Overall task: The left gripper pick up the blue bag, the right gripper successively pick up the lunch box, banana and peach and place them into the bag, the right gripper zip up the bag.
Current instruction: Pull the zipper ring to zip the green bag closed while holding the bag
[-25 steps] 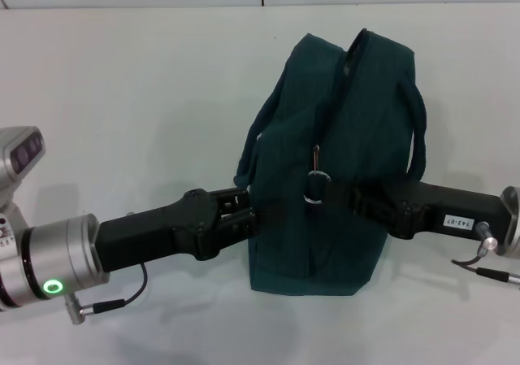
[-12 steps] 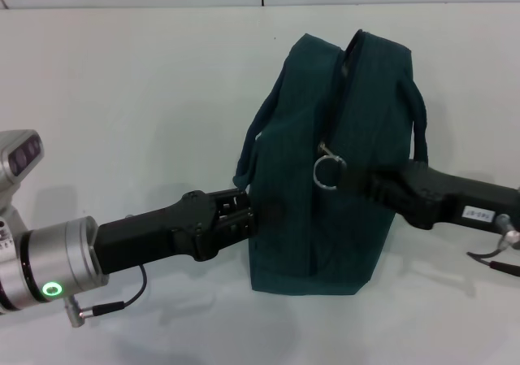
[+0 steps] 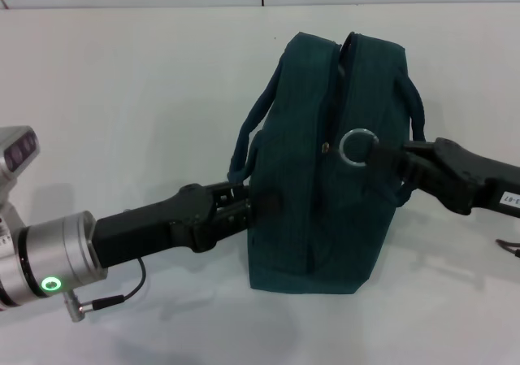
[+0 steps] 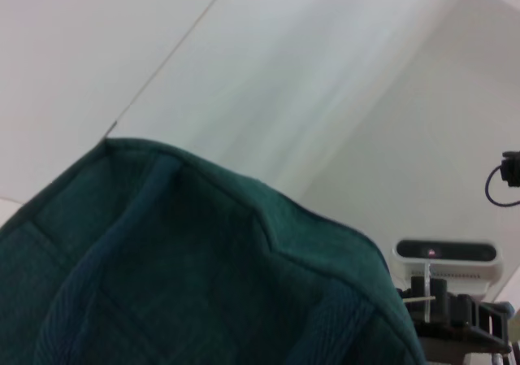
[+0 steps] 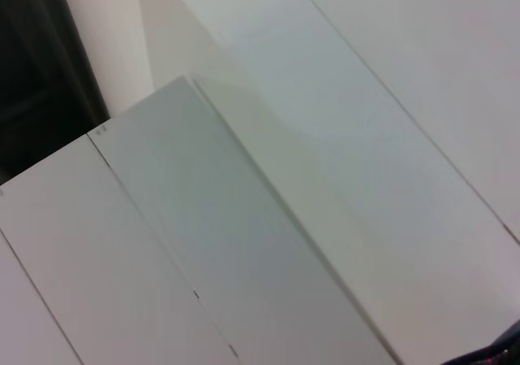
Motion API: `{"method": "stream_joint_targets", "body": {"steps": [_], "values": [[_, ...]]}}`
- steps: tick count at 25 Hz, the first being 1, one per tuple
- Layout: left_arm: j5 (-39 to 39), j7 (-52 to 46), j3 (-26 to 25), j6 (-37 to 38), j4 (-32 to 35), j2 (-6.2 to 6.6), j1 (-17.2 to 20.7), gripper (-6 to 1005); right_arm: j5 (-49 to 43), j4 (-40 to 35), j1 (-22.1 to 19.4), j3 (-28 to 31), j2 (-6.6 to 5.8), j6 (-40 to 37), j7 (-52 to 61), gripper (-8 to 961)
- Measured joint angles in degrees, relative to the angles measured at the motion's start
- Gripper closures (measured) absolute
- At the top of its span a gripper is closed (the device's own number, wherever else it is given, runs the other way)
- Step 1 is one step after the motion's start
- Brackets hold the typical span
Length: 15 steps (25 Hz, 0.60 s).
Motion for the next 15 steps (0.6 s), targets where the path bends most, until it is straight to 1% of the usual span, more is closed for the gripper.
{"method": "stream_joint_targets", "body": {"steps": [2,7,15], "values": [[-0.8,0.0,0.0,0.0,-0.2,-0.02,0.0,650,0.0,0.0,-0.2,0.6,-0.25,0.0,0.0,947],[-2.1,0.1,0.0,-0.1,-1.2,-0.06,-0.2,655,-0.2,0.0,-0.3,2.4,-0.33,0.0,-0.1,947],[-2.1,0.3,0.1,-0.2,-1.3,-0.09,-0.5,664,-0.3,-1.8,0.2,2.2,0.27,0.4,-0.8,947]]}}
